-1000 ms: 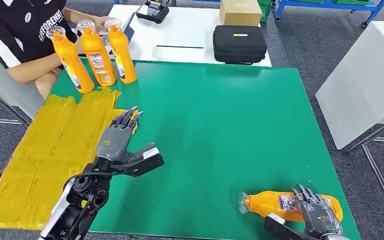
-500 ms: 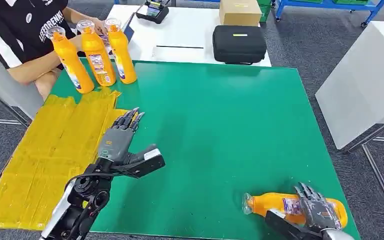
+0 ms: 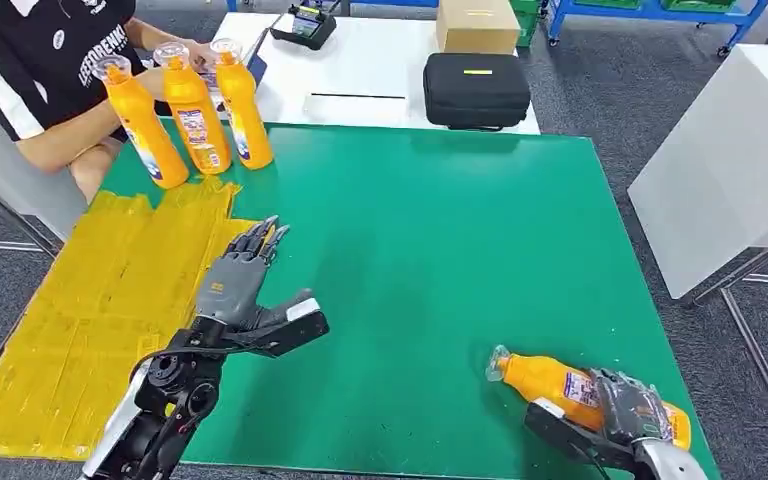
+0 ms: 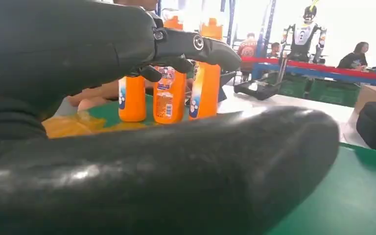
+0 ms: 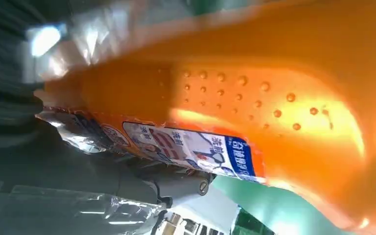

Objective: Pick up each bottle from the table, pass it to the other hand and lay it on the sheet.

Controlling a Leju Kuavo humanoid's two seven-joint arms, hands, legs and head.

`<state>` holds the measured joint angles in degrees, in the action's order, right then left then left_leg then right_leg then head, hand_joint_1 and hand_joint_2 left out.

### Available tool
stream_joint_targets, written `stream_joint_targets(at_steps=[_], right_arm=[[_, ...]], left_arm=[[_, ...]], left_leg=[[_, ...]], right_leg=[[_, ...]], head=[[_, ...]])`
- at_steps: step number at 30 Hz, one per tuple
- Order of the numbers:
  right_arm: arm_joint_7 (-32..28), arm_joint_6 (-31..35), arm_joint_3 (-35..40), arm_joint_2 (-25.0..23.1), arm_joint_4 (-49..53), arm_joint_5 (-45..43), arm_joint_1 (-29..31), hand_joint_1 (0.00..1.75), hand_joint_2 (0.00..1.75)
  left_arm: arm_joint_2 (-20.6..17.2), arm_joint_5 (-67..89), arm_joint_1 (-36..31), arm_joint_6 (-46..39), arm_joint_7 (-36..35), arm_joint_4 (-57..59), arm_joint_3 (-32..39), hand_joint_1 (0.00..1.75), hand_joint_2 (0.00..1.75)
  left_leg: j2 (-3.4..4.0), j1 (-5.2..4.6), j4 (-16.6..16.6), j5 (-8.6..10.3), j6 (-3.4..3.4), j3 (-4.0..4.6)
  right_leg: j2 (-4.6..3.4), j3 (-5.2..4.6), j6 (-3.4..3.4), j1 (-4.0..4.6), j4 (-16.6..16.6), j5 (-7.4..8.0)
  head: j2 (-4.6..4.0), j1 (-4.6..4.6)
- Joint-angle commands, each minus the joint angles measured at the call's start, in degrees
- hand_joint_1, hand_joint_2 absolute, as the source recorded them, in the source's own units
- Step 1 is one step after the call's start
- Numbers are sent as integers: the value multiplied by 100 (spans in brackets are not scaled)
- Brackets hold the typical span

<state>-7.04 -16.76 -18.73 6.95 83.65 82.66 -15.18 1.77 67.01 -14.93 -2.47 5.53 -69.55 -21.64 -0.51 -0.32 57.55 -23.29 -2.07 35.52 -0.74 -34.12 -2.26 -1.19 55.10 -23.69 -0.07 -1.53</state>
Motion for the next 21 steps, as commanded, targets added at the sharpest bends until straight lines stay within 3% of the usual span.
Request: stream_joint_targets(at_steps=[1, 4, 8, 21], right_arm=[[-78, 1174, 258, -364, -380, -161, 352, 175, 175], [-313, 1939, -40, -900, -12, -1084, 663, 175, 175], [-787, 2059, -109, -1262, 378, -3190, 887, 175, 175], [-1239, 2377, 153, -1518, 270, -4096, 953, 175, 175]], left_arm=[[-153, 33, 99, -46, -17, 110, 85, 0, 0], [-102, 97, 262, -51, 3, -127, 186, 0, 0], [-4, 144, 147, 82, 149, -50, 166, 0, 0], [189, -683, -238, 197, 647, 301, 222, 0, 0]], left_leg=[[14, 9, -8, -11, 18, -29], [27, 7, -6, -12, 18, -26], [19, 5, -1, -4, 12, -1], [-4, 5, 1, -5, 15, 1]], right_leg=[[-4, 27, 17, 11, -11, -6], [-19, 20, 14, 8, -6, -2], [-14, -2, 5, 6, 2, 1], [6, 5, 7, 5, 4, -9]], head=[[0, 0], [0, 0], [0, 0], [0, 0]])
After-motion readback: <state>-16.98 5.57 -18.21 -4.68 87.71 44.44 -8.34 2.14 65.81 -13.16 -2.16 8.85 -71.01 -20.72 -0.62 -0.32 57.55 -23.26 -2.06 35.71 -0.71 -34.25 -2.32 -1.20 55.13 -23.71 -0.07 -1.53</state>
